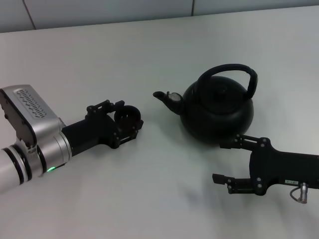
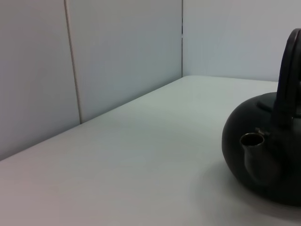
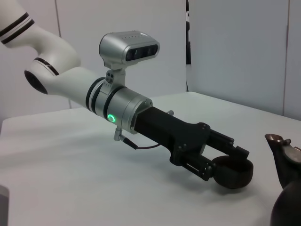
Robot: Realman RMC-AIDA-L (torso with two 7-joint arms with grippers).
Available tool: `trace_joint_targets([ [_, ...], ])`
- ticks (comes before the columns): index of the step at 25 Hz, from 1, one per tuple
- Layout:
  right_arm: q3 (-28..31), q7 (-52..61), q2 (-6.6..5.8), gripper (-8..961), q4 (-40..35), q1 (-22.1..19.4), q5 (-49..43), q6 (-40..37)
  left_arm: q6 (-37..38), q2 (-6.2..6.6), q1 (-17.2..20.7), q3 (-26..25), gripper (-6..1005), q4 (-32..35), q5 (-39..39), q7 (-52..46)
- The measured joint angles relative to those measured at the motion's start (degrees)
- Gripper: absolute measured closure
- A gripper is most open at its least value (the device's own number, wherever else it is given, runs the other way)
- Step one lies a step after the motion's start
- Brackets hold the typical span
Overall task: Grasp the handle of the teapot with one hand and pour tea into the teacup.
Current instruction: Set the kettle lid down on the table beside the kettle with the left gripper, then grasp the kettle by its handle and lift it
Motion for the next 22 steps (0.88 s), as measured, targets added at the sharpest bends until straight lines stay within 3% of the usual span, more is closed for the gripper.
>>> trace_joint_targets([
  [16,0.0,0.0,0.00,135,0.0,0.1,0.1,-0.4,-0.2,0.00,0.4,-2.0,166,-0.9,0.0,0.0],
  [22,0.7,0.0,0.00,135,-0.1,0.1,0.1,-0.4,13.5,0.69,6.2,-3.6,148,3.8,0.0,-0.8],
])
